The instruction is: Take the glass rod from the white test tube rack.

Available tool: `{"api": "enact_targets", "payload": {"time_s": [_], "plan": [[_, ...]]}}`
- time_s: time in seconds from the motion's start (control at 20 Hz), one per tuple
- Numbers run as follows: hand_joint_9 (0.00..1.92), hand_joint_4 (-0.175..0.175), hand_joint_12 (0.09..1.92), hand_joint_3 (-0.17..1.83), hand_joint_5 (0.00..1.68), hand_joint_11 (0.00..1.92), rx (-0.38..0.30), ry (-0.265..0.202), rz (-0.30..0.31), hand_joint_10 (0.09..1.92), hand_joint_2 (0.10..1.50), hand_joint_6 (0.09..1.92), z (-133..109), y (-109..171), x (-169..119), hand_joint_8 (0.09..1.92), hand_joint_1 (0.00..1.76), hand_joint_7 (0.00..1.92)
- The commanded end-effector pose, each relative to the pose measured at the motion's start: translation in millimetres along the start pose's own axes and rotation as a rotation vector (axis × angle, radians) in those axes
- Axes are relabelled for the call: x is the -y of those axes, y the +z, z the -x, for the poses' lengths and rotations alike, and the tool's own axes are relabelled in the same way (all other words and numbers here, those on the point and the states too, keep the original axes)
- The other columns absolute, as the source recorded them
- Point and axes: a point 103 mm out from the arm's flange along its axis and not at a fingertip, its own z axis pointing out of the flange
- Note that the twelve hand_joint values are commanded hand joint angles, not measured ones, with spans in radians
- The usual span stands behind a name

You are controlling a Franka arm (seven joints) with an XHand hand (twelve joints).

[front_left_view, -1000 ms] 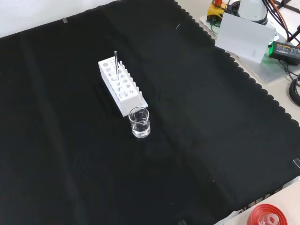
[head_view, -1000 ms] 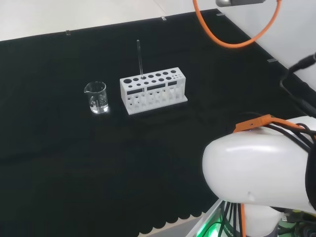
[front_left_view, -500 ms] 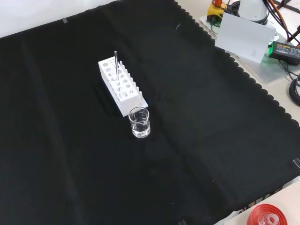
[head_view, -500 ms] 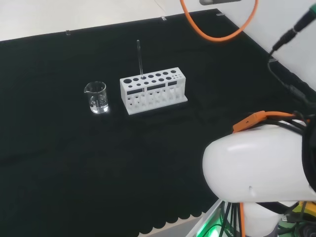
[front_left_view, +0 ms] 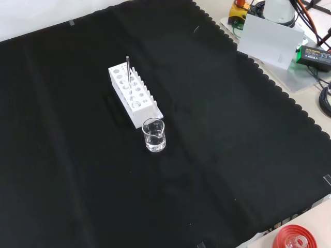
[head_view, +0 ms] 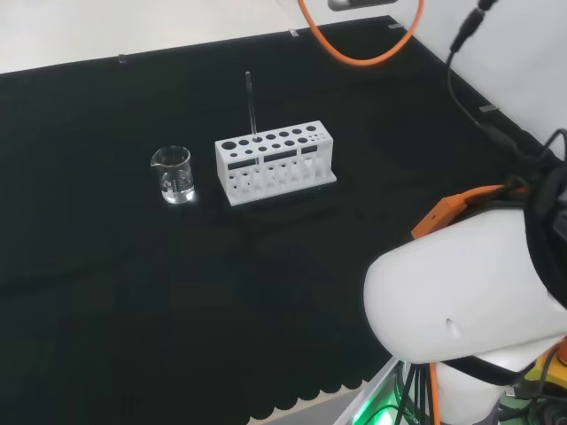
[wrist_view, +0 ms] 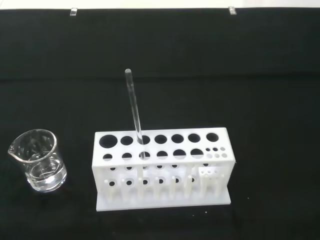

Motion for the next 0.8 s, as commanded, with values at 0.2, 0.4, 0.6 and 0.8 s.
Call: {"api": "enact_targets", "payload": {"time_s": [0.2,0.4,0.6,0.8], "plan": [[0.51,-0.071,1.35,-0.17,0.31,0.5,0.006,-0.085,-0.01,0.77,1.28,0.09,-27,24,-64,0.73,0.55,0.25],[0.52,-0.068,1.35,-0.17,0.34,0.5,-0.004,-0.108,-0.031,0.76,1.29,0.09,-32,40,-83,0.74,0.55,0.26],[0.54,-0.064,1.35,-0.17,0.36,0.51,-0.031,-0.122,-0.067,0.75,1.3,0.09,-33,50,-94,0.73,0.54,0.27],[0.54,-0.061,1.34,-0.17,0.36,0.51,-0.039,-0.13,-0.08,0.75,1.3,0.09,-31,64,-108,0.73,0.53,0.27]]}}
